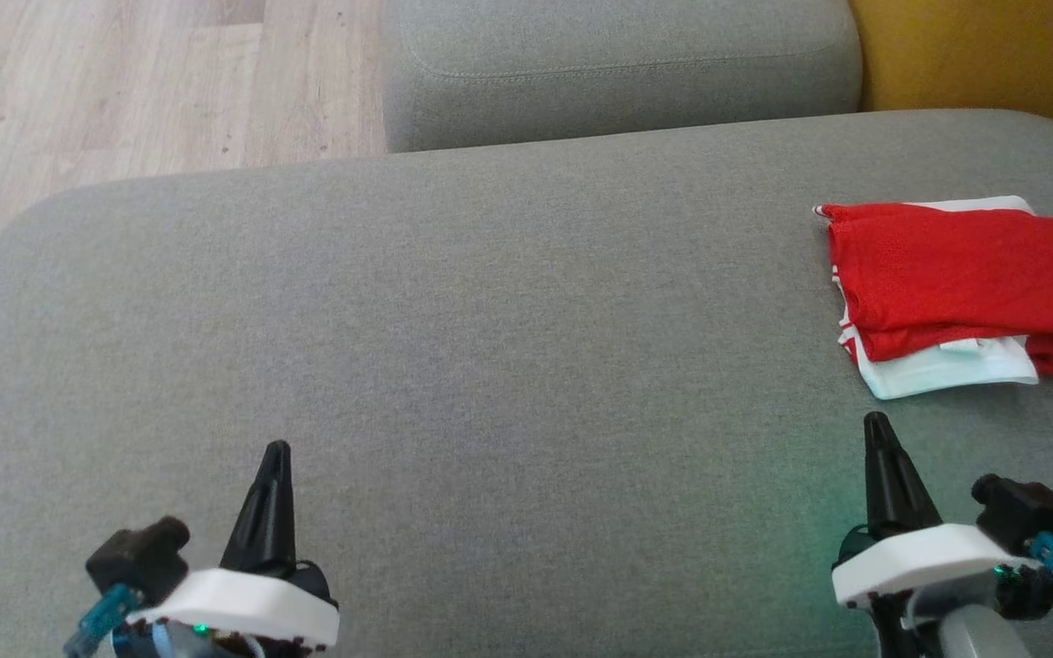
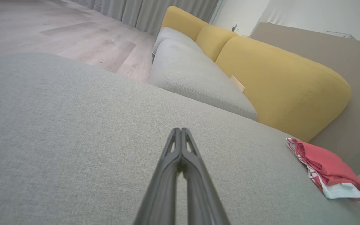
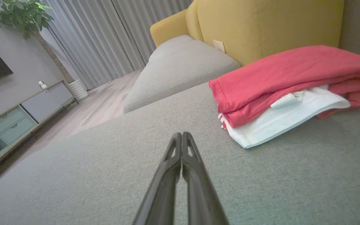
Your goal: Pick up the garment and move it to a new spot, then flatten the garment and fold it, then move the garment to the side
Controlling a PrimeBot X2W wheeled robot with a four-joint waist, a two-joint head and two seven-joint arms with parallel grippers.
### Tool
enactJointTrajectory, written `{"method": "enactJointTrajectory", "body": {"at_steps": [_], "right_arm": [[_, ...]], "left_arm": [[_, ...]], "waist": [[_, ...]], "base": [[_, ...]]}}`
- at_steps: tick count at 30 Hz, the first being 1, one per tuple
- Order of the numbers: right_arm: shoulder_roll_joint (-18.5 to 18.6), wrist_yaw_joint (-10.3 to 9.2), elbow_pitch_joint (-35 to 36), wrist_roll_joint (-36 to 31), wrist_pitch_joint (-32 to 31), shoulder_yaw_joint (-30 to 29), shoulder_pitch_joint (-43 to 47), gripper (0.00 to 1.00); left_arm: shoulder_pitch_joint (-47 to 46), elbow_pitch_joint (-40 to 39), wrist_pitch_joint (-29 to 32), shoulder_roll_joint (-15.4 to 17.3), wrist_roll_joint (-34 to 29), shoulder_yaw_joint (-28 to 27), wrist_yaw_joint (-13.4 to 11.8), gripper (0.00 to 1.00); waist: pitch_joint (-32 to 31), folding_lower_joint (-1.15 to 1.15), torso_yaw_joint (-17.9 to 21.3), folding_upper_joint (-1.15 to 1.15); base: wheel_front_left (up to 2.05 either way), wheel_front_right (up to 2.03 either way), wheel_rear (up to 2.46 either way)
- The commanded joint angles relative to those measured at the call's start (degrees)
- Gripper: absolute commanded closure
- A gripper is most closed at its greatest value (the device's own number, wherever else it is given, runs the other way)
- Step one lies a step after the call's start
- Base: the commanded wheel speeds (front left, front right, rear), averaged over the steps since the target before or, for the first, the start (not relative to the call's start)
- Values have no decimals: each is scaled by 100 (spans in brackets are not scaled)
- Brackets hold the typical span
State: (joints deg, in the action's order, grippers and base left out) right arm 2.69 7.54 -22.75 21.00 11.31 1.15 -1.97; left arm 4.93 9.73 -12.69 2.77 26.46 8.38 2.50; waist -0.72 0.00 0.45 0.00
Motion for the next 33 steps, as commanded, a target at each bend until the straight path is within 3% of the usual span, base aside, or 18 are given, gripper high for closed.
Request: {"method": "enactJointTrajectory", "body": {"at_steps": [1,33], "right_arm": [[11,-1,223,188,-34,-37,-291,100],[13,-2,409,2161,-531,-245,-327,100]], "left_arm": [[-311,-144,33,39,164,-109,21,100],[-535,18,501,92,2059,-417,159,100]], "waist": [[1,0,-1,0],[27,0,-14,0]], "base": [[0,0,0],[0,0,0]]}}
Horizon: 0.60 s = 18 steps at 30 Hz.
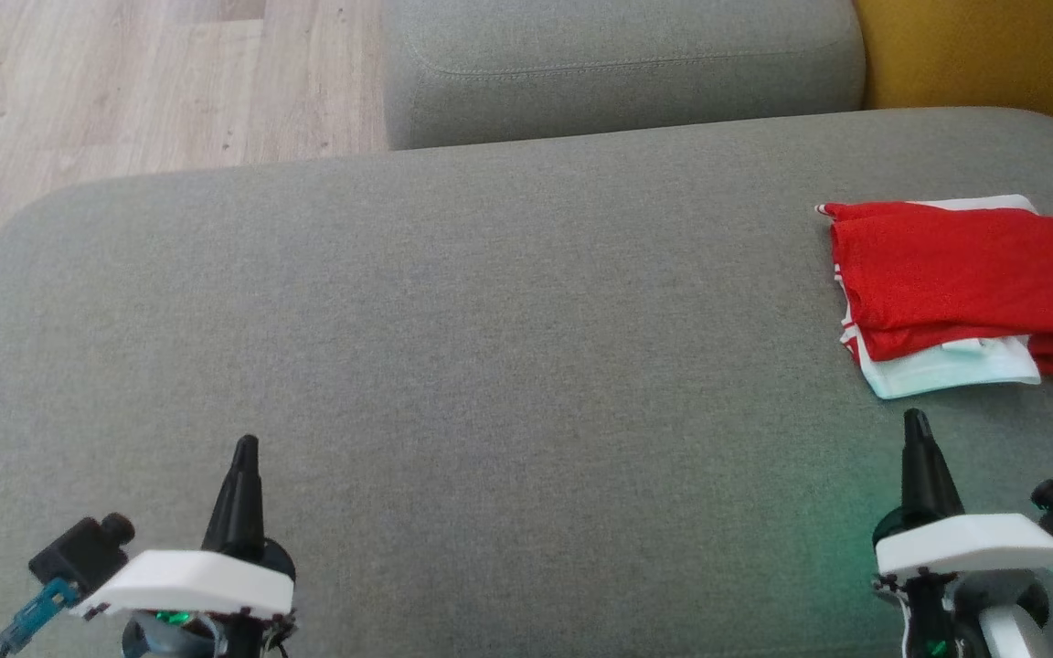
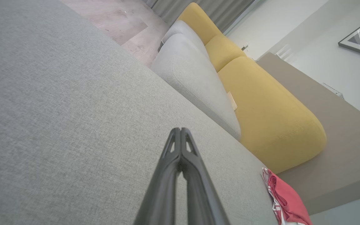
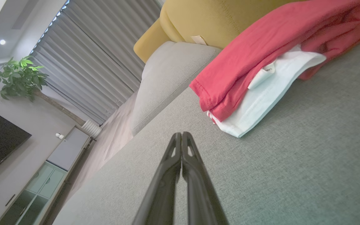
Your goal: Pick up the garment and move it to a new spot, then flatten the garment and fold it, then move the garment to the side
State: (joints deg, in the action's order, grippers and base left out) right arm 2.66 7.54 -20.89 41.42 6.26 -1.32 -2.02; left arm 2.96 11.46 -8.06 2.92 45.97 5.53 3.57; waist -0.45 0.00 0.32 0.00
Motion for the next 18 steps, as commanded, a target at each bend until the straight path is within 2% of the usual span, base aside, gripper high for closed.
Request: {"method": "enactJointTrajectory", "body": {"at_steps": [1,18], "right_arm": [[16,-2,230,182,-41,-4,-323,100],[17,-3,337,1329,-330,-125,-345,100]], "left_arm": [[-346,-150,54,79,169,-144,57,100],[-475,-57,345,93,1251,-346,135,100]], "waist": [[1,0,-1,0],[16,0,-8,0]], "base": [[0,0,0],[0,0,0]]}}
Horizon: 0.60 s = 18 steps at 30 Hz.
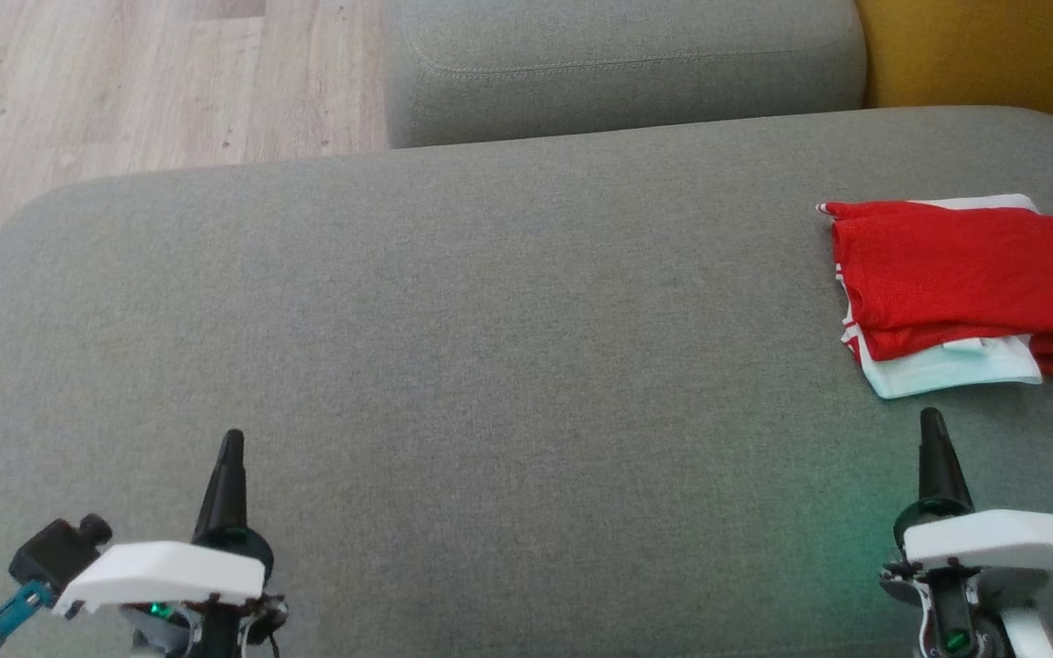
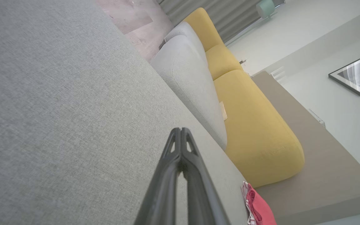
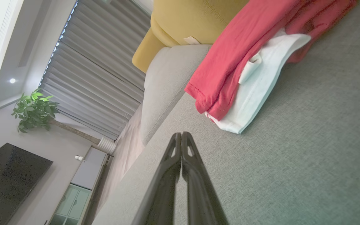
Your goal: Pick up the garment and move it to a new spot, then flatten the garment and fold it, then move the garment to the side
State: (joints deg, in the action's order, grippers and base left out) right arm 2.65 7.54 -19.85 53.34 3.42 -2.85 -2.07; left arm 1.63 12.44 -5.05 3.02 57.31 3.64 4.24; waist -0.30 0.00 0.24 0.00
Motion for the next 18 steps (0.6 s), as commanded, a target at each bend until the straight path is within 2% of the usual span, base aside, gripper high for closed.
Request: {"method": "enactJointTrajectory", "body": {"at_steps": [1,18], "right_arm": [[18,-3,239,200,-63,21,-342,100],[19,-4,334,1218,-320,-87,-361,100]], "left_arm": [[-349,-150,60,84,177,-169,73,100],[-465,-66,327,89,1128,-358,142,100]], "waist": [[1,0,-1,0],[14,0,-7,0]], "base": [[0,0,0],[0,0,0]]}}
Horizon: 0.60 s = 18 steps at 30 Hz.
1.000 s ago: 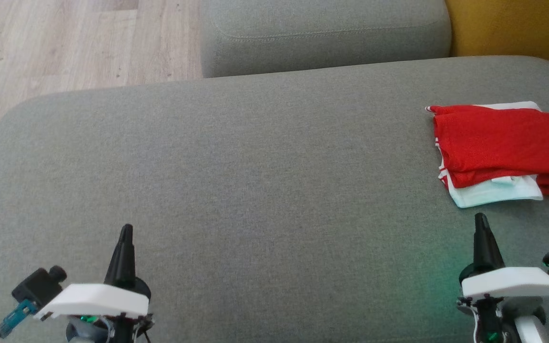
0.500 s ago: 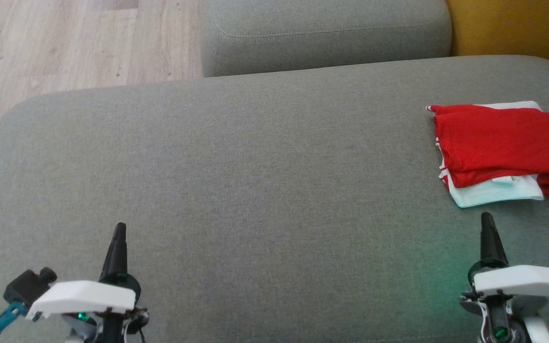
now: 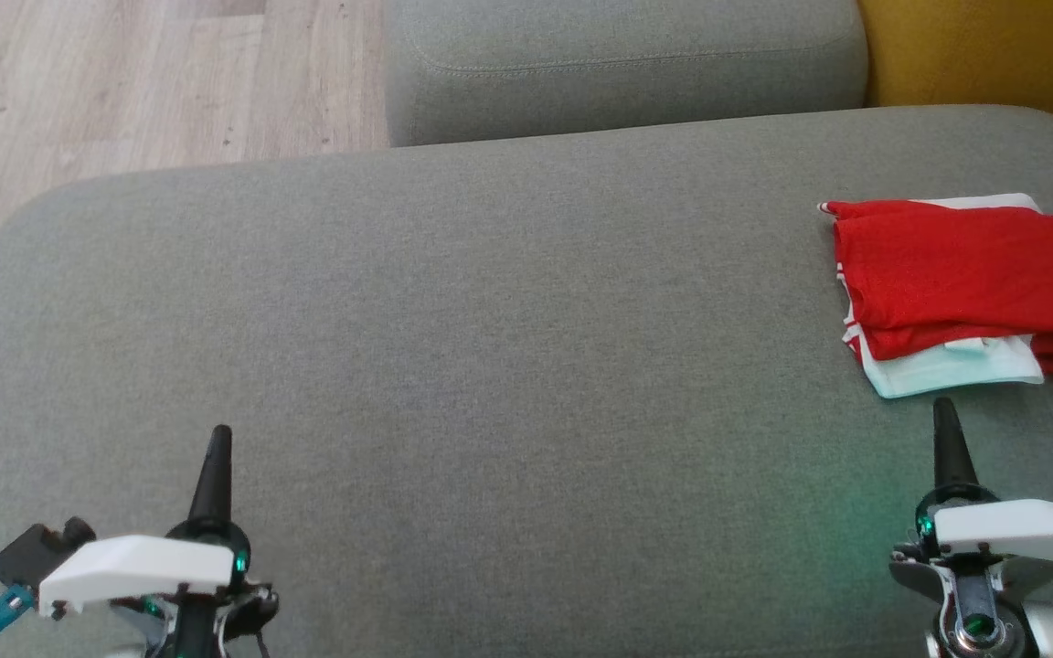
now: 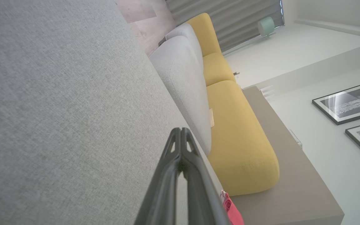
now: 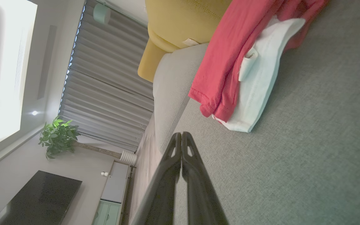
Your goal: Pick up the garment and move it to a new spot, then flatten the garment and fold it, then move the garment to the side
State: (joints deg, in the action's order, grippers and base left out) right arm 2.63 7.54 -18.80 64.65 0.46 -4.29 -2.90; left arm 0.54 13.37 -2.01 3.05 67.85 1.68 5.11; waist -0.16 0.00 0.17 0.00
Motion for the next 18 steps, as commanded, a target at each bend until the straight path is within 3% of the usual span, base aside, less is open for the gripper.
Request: {"method": "enactJointTrajectory", "body": {"at_steps": [1,18], "right_arm": [[22,-4,235,151,-39,51,-279,100],[23,-4,336,1234,-312,-64,-299,100]], "left_arm": [[-363,-153,39,86,134,-174,59,100],[-487,-63,329,86,1140,-384,133,100]], "waist": [[1,0,0,0],[14,0,-7,0]], "base": [[0,0,0],[0,0,0]]}}
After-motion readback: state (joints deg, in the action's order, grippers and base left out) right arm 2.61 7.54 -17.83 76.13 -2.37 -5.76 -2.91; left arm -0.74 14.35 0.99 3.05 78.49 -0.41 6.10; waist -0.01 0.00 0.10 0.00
